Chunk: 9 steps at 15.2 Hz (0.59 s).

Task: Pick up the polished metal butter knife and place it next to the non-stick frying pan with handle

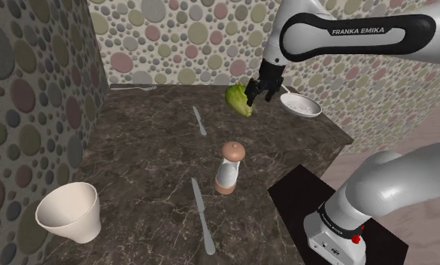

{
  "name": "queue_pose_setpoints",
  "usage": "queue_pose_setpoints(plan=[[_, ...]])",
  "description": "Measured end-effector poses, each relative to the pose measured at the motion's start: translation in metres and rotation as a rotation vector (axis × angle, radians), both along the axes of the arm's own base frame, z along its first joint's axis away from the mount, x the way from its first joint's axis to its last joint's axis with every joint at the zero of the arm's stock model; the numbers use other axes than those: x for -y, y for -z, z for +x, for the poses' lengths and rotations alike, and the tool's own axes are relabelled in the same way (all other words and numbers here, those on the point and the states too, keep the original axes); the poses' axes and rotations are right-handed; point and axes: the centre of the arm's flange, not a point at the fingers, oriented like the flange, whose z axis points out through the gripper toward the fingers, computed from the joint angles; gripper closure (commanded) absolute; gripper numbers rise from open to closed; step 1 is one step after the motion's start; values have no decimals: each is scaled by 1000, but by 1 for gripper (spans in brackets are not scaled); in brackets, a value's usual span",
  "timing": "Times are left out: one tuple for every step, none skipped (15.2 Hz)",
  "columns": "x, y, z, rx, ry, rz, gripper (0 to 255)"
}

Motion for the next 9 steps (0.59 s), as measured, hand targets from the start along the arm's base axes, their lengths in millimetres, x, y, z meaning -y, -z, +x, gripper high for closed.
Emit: queue_pose_setpoints(plan=[[-3, 7, 10, -2, 11, 8, 0], [-4, 17, 21, -4, 22, 16, 0], [-8, 25, 30, -6, 34, 24, 0], [-12, 28, 44, -7, 45, 31, 0], [-15, 32, 53, -9, 56, 39, 0], [-17, 40, 63, -10, 67, 47, 0], [-18, 47, 75, -12, 79, 55, 0], [-22, 55, 87, -14, 90, 63, 0], [-25, 60, 95, -16, 101, 71, 0]])
